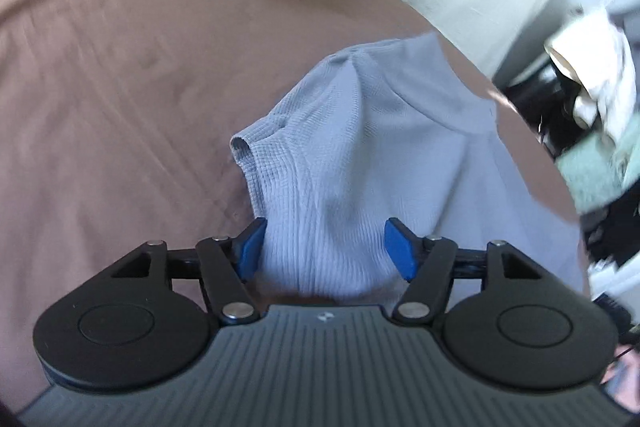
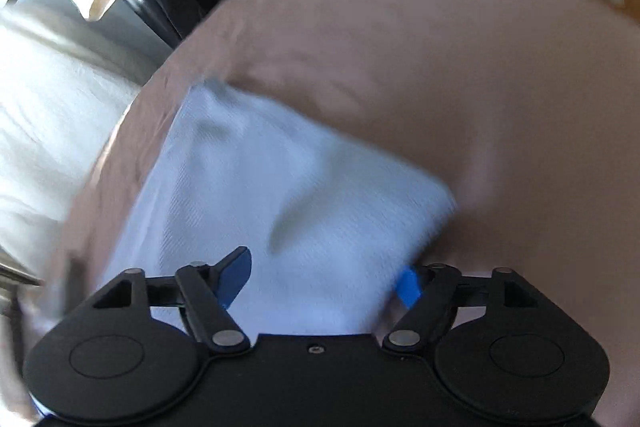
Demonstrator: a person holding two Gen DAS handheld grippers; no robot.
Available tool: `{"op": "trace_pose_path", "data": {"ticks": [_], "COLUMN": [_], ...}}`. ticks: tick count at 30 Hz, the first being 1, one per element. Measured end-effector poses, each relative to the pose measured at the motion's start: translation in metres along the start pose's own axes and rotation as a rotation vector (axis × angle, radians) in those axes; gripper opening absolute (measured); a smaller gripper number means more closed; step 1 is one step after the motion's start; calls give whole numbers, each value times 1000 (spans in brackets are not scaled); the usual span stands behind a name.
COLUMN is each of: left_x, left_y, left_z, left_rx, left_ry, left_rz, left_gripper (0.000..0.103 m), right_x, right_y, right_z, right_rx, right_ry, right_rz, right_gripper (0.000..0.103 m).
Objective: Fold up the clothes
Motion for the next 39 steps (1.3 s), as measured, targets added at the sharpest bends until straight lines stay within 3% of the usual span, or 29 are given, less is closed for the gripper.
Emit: {"op": "trace_pose_path", "data": {"ticks": [1,3,6,8,9,10,13,14,16,18,20,22,24,25,27,29,30,31,33,34,36,38,39], "left_x": [3,10,30,39,39,35,18,16,22,34,44,51,55,54,49,36,33,35,43,49,57,52,47], "left_y": [-5,-3,37,60,60,48,5,0,6,19,33,45,49,48,33,16,13,16,23,32,47,42,37], "left_z": [0,5,22,29,25,16,-17,-25,-23,-16,-7,0,0,-6,-18,-29,-35,-39,-48,-53,-65,-75,-78], "left_rx": [35,110,135,161,155,146,149,140,143,179,165,115,75,69,140,217,246,263,288,287,251,116,50], "left_ry": [-34,-127,-231,-291,-273,-250,-151,-100,-97,-151,-214,-202,-173,-168,-170,-172,-175,-171,-156,-143,-81,17,64], "left_rz": [16,73,217,275,253,182,-49,-67,-48,30,108,161,161,135,47,-25,-43,-45,-37,-17,14,-44,-90], "left_gripper": [17,6,5,6,6,6,11,11,17,18,16,17,17,18,19,27,33,47,63,63,63,63,63], "right_x": [5,9,10,15,18,19,14,12,10,11,12,13,10,11,17,22,22,21,20,21,22,21,19], "right_y": [-5,-3,26,47,57,62,40,31,18,22,34,61,92,93,78,52,38,27,27,33,50,61,57], "right_z": [-10,-32,-51,-54,-54,-51,-34,-28,-22,-22,-29,-59,-95,-96,-81,-50,-35,-24,-23,-31,-54,-71,-68], "right_rx": [-49,-113,-151,-135,-120,-118,-203,-224,-233,-212,-199,-182,-184,-216,-266,-301,-306,-308,-300,-296,-303,-321,-342], "right_ry": [67,219,336,323,306,289,254,235,184,161,171,317,487,499,444,328,269,220,199,225,333,411,406], "right_rz": [32,99,242,306,331,340,234,194,133,140,187,321,468,476,416,296,227,172,174,210,314,381,363], "right_gripper": [74,10,8,6,6,6,7,7,7,7,7,7,7,7,7,7,7,7,7,7,7,7,7]}}
Point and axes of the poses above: each gripper's, at about its wrist camera, not at the fingertips, and y roughly against the way its jaws point, z to its right, x to its top, the point moved 10 cm from there along -y, roughly the way its jaws point, and after that the axes turned 10 degrees about -z, right-handed, at the moved point
